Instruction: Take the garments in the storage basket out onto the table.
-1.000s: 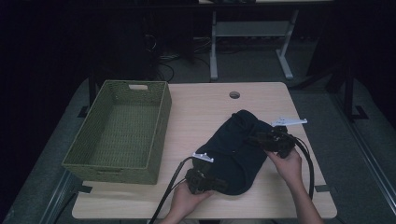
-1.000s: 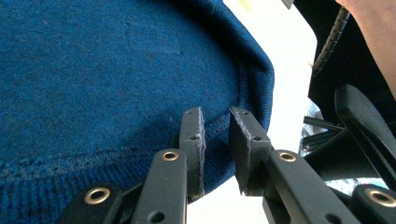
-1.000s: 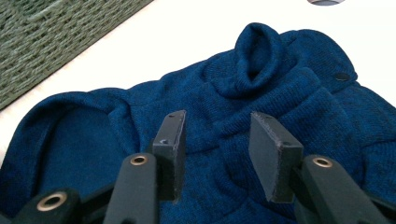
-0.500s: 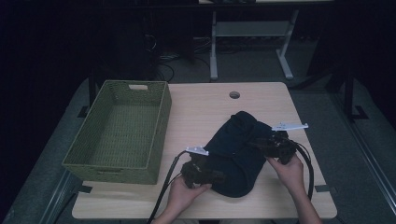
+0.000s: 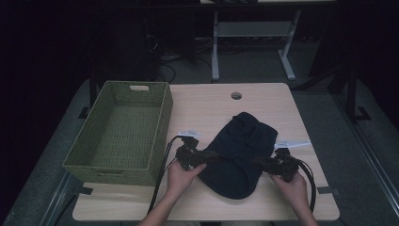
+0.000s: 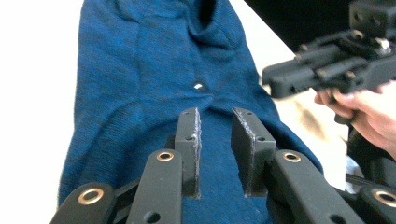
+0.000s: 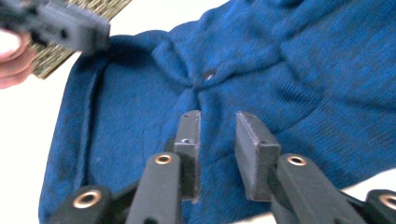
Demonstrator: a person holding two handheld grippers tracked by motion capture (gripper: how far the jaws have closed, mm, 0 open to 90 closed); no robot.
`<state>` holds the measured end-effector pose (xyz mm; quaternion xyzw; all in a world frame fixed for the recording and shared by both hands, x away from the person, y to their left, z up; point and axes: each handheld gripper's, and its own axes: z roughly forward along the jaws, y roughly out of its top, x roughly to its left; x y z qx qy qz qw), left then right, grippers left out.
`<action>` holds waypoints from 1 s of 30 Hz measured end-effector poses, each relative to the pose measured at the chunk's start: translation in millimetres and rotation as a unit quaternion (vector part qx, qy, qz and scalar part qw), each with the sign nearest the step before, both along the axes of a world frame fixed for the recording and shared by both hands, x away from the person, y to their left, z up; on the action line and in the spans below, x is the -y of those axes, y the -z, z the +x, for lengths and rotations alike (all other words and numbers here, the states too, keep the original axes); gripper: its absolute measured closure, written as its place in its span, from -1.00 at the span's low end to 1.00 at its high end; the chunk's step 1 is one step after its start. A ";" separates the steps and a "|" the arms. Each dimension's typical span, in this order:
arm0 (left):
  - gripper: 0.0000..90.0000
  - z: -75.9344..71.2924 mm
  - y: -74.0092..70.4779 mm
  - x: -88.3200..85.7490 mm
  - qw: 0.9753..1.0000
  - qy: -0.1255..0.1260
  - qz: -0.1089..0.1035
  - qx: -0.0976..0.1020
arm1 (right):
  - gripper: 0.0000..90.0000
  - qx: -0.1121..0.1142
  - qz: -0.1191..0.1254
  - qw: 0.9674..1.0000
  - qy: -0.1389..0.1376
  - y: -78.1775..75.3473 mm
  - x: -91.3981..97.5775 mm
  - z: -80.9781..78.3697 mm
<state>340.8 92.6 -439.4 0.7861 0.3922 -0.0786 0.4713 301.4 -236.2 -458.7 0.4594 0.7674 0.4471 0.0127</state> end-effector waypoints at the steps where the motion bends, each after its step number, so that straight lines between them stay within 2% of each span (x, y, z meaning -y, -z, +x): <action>1: 0.61 0.0 0.0 0.0 1.000 0.000 0.000 0.000 | 0.58 0.000 0.000 1.000 0.000 0.0 0.0 0.0; 4: 0.63 4.2 2.3 -1.1 1.000 -0.014 0.006 0.002 | 0.60 -0.007 0.006 1.000 -0.003 6.6 0.3 -4.7; 5: 0.63 7.3 5.1 -0.3 0.999 -0.025 0.023 -0.004 | 0.63 -0.014 0.005 1.000 -0.006 11.7 0.2 -7.3; 8: 0.64 10.1 8.0 -1.1 0.999 -0.034 0.026 -0.008 | 0.63 -0.019 0.002 1.000 -0.007 15.8 -0.4 -8.3; 9: 0.63 12.8 10.7 -2.5 0.998 -0.042 0.034 -0.015 | 0.66 -0.022 -0.003 1.000 -0.009 19.6 -1.4 -8.7; 11: 0.63 13.7 12.2 -3.2 0.998 -0.042 0.039 -0.019 | 0.67 -0.022 0.000 1.000 -0.008 20.6 -1.3 -8.7; 13: 0.64 13.8 17.2 -4.3 0.997 -0.041 0.061 -0.032 | 0.71 -0.024 -0.003 1.000 -0.008 20.6 -1.0 -7.1; 14: 0.64 13.8 17.2 -4.3 0.997 -0.041 0.061 -0.032 | 0.71 -0.024 -0.003 1.000 -0.008 20.6 -1.0 -7.1; 15: 0.63 12.4 20.4 -4.9 0.996 -0.043 0.069 -0.044 | 0.73 -0.030 -0.010 0.999 -0.011 19.5 -1.5 -3.9; 16: 0.62 12.4 20.4 -4.9 0.996 -0.043 0.069 -0.044 | 0.73 -0.030 -0.010 0.999 -0.011 19.5 -1.5 -3.9; 17: 0.62 11.3 21.5 -4.5 0.995 -0.041 0.083 -0.048 | 0.72 -0.036 -0.014 0.999 -0.013 18.1 -2.2 0.1; 18: 0.62 8.9 22.5 -3.9 0.994 -0.039 0.093 -0.044 | 0.72 -0.036 -0.014 0.999 -0.013 18.1 -2.2 0.1; 19: 0.62 3.3 24.4 -4.3 0.993 -0.040 0.101 -0.044 | 0.72 -0.038 -0.025 0.999 -0.015 16.3 -3.7 5.1; 25: 0.67 -9.4 26.2 -10.8 0.994 -0.039 0.090 -0.049 | 0.73 -0.039 -0.036 0.999 -0.012 14.3 -6.9 19.9; 28: 0.67 -23.1 27.6 -13.7 0.995 -0.029 0.083 -0.050 | 0.73 -0.039 -0.035 0.999 -0.013 14.8 -8.0 26.5; 30: 0.68 -29.1 27.6 -14.7 0.995 -0.025 0.083 -0.049 | 0.73 -0.039 -0.044 0.998 -0.013 13.1 -10.9 30.5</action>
